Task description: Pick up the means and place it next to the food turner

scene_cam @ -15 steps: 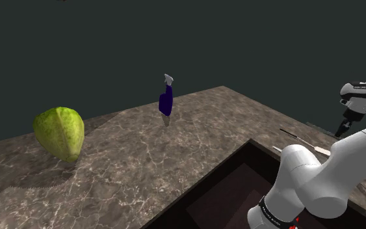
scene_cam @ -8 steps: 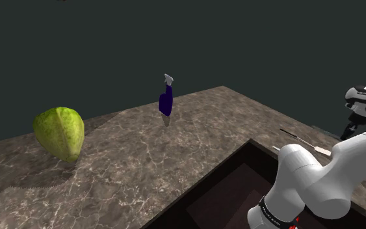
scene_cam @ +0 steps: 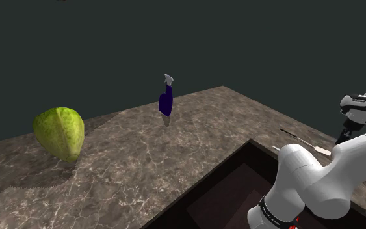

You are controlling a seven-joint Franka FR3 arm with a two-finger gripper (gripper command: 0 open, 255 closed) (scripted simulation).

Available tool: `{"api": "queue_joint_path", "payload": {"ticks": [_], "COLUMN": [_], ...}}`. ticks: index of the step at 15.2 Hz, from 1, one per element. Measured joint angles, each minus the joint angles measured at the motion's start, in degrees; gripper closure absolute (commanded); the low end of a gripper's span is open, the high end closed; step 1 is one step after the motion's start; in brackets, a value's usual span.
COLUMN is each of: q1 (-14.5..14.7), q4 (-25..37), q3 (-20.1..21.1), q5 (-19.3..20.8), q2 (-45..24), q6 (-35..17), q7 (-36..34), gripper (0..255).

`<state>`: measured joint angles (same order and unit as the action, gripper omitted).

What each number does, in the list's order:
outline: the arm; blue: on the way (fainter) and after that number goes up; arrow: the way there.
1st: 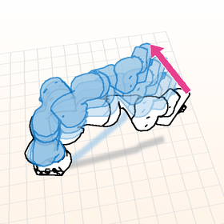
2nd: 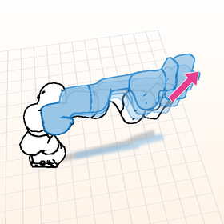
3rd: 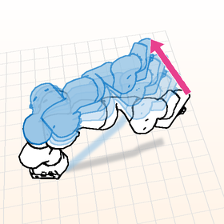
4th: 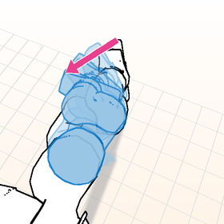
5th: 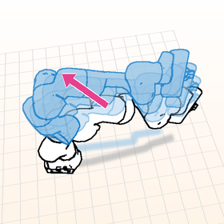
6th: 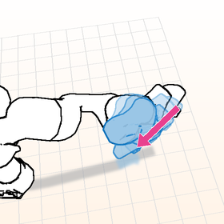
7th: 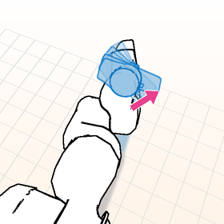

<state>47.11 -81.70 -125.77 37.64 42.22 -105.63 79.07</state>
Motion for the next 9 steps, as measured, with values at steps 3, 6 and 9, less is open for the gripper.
{"api": "queue_joint_path", "payload": {"ticks": [3,6,9], "q1": [-0.1,-0.2,-0.2], "q4": [-1.1,-1.3,-1.3], "q3": [-0.4,-0.4,-0.4], "q5": [0.5,0.6,0.6], "q2": [0.5,0.6,0.6], "q6": [-1.3,-1.6,-1.6], "q7": [-0.4,-0.5,-0.5], "gripper": [255,255,255]}}
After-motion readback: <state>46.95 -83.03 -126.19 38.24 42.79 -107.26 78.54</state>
